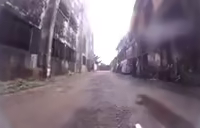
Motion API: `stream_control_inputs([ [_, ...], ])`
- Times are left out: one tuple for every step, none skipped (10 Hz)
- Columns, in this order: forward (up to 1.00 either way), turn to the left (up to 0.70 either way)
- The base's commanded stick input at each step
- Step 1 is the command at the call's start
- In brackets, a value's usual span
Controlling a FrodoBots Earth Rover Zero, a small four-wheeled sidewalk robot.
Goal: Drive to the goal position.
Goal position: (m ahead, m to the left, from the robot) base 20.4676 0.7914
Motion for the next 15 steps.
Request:
stream_control_inputs([
  [0.70,0.00],
  [0.70,0.00],
  [0.70,0.00],
  [0.70,0.00],
  [0.70,0.00],
  [0.70,0.00],
  [0.70,-0.35],
  [0.70,-0.35],
  [0.70,-0.20],
  [0.70,0.00],
  [0.70,0.00],
  [0.70,0.00],
  [0.70,0.00],
  [0.70,0.00],
  [0.70,0.00],
])
